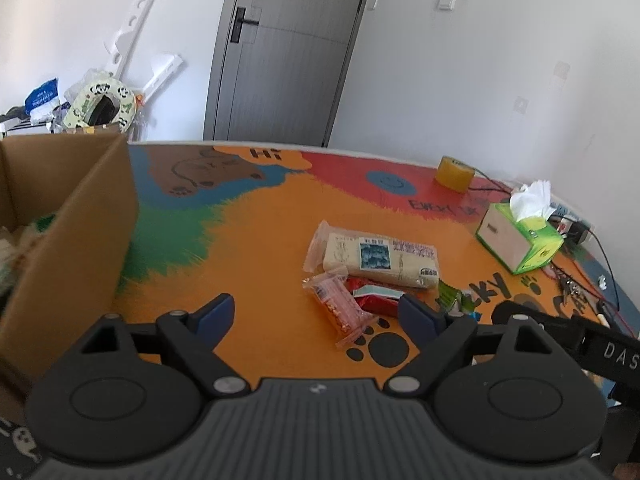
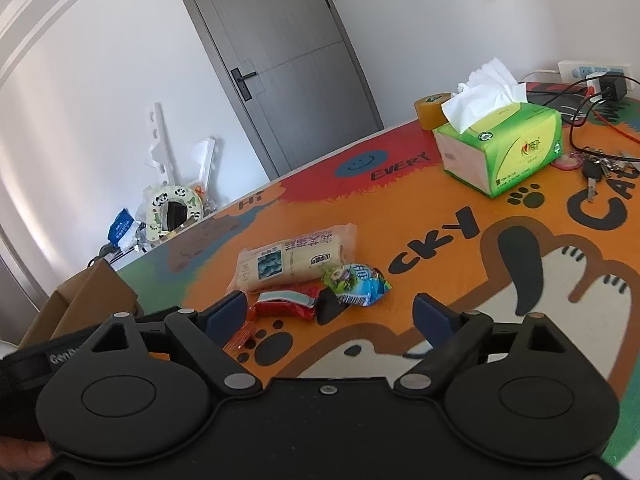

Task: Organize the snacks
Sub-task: 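Grasp the orange packet with left gripper while right grasps blue wrapped snack, then carry both snacks over the cardboard box and open both grippers inside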

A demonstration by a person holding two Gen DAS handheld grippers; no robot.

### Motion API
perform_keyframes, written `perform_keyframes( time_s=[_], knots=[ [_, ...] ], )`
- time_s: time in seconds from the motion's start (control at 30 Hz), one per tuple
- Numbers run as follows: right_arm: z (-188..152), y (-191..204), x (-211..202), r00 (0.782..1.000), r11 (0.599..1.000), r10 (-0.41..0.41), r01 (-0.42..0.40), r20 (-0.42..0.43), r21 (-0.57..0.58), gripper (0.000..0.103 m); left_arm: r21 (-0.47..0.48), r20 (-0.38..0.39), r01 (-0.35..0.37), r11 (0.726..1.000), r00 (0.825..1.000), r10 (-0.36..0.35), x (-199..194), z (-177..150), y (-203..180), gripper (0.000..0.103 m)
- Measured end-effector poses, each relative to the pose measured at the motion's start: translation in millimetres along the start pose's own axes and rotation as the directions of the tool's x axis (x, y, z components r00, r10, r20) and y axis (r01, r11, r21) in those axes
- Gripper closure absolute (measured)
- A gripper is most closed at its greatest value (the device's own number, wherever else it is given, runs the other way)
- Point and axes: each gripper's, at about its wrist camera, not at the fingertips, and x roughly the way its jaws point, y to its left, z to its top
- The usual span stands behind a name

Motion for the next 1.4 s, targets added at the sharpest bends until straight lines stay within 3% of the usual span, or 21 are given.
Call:
perform_keyframes(
  time_s=[0.27, 0.53, 0.7, 0.77, 0.9, 1.03, 1.4],
  knots=[
    [11, -4, 29, 1.000, 1.000, 0.003, -0.003, -0.029, 0.003, 0.023, -0.017, -0.032, -0.018, 1.000, 0.999, 0.017, 28, 4, -6, 0.019],
    [18, -7, 58, 0.998, 1.000, 0.020, -0.020, -0.054, 0.004, 0.026, -0.027, -0.076, -0.040, 0.999, 0.996, 0.038, 56, 3, -9, 0.035],
    [18, -8, 71, 0.997, 1.000, 0.029, -0.029, -0.069, 0.002, 0.030, -0.012, -0.071, -0.049, 0.999, 0.996, 0.048, 63, 2, -13, 0.039],
    [17, -9, 74, 0.997, 0.999, 0.032, -0.032, -0.075, 0.004, 0.035, -0.002, -0.065, -0.051, 0.999, 0.997, 0.051, 64, 1, -15, 0.044],
    [15, -13, 78, 0.995, 0.999, 0.039, -0.037, -0.094, 0.022, 0.062, 0.028, -0.062, -0.048, 0.998, 0.997, 0.049, 65, -1, -20, 0.063],
    [14, -14, 73, 0.995, 0.999, 0.042, -0.040, -0.087, 0.026, 0.066, 0.030, -0.066, -0.032, 0.999, 0.997, 0.034, 63, -1, -19, 0.082],
    [10, -5, 42, 0.999, 0.999, 0.030, -0.029, -0.043, 0.016, 0.067, 0.008, -0.027, 0.004, 1.000, 1.000, -0.003, 33, 0, -14, 0.085]
  ],
)
